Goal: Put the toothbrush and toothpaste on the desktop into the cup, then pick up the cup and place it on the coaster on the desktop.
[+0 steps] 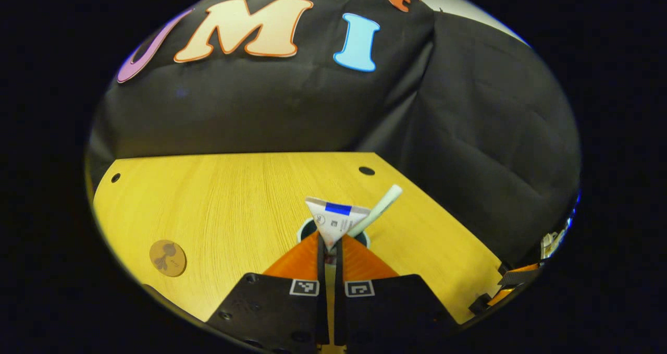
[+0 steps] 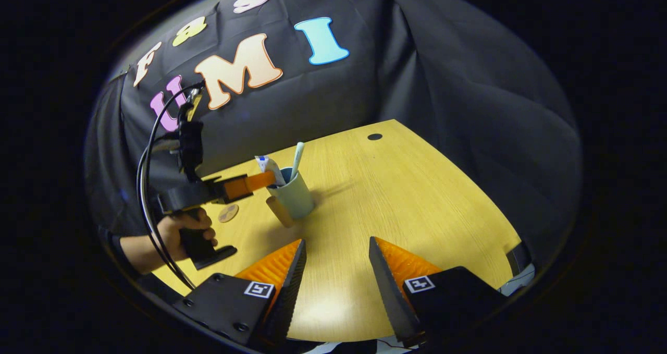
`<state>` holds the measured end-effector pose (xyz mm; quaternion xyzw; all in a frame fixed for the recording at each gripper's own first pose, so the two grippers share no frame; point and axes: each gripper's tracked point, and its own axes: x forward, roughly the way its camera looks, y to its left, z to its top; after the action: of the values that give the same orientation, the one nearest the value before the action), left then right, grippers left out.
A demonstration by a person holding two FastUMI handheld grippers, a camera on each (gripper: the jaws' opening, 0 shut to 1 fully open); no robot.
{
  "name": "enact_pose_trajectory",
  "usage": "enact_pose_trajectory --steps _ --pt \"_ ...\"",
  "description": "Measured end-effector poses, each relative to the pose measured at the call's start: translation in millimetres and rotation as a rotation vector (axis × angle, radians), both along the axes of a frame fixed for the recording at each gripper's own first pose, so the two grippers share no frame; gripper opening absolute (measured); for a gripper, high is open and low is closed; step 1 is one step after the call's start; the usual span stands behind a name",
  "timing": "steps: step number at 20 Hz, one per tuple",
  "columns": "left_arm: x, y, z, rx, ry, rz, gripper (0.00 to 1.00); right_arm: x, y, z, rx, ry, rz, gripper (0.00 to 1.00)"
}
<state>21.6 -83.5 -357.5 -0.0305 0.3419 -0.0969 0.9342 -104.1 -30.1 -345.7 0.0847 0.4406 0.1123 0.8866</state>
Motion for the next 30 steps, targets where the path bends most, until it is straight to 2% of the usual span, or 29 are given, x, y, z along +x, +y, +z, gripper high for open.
enact_pose_trajectory --steps 2,3,4,6,7,8,9,10,11,12,16,19,20,21,23,24,26,27,28,29,30 --pt "-5 3 3 0.025 -0.002 0.009 0.10 16 8 -1 0.034 0.018 0.039 0.70" --pt "-6 7 8 0.040 -0.014 0.024 0.22 21 11 -2 0.046 0.033 0.061 0.82" --pt "-7 10 13 0.048 -0.028 0.039 0.24 29 17 -3 0.060 0.041 0.087 0.75" --pt "-11 18 24 0.058 -0.048 0.074 0.39 45 32 -9 0.081 0.066 0.135 0.75" --pt "-15 22 29 0.058 -0.060 0.092 0.50 49 41 -14 0.090 0.097 0.154 0.89" --pt "-19 27 35 0.060 -0.070 0.111 0.62 52 48 -19 0.096 0.133 0.167 0.93" --pt "-24 33 38 0.062 -0.073 0.127 0.80 55 56 -23 0.090 0.171 0.179 0.95" --pt "-28 41 42 0.068 -0.079 0.143 0.84 58 64 -24 0.083 0.194 0.187 0.95" --pt "-31 49 47 0.073 -0.086 0.155 0.88 64 75 -25 0.083 0.208 0.196 0.89" --pt "-37 57 51 0.082 -0.085 0.163 0.90 69 86 -28 0.081 0.218 0.198 0.97" --pt "-52 98 73 0.150 -0.115 0.162 0.96 73 122 -53 0.063 0.330 0.188 0.98" --pt "-64 119 86 0.180 -0.129 0.130 0.93 76 131 -80 0.000 0.403 0.175 0.98" --pt "-68 125 90 0.186 -0.134 0.123 0.93 79 134 -88 -0.015 0.420 0.166 0.92" --pt "-71 130 94 0.186 -0.143 0.119 0.93 82 136 -96 -0.035 0.437 0.157 0.97" --pt "-79 139 92 0.181 -0.135 0.114 0.93 87 143 -106 -0.048 0.481 0.142 0.94" --pt "-84 146 89 0.182 -0.122 0.115 0.93 89 146 -111 -0.060 0.500 0.142 0.83" --pt "-89 162 84 0.192 -0.103 0.133 0.93 89 149 -123 -0.109 0.532 0.158 0.86" --pt "-92 170 81 0.195 -0.091 0.147 0.93 88 153 -130 -0.133 0.559 0.172 0.76" --pt "-96 176 77 0.193 -0.075 0.162 0.93 88 151 -134 -0.167 0.579 0.187 0.80" --pt "-98 182 75 0.188 -0.063 0.175 0.93 89 148 -139 -0.208 0.586 0.212 0.70" --pt "-100 189 73 0.184 -0.052 0.188 0.93 92 147 -141 -0.217 0.581 0.223 0.85"
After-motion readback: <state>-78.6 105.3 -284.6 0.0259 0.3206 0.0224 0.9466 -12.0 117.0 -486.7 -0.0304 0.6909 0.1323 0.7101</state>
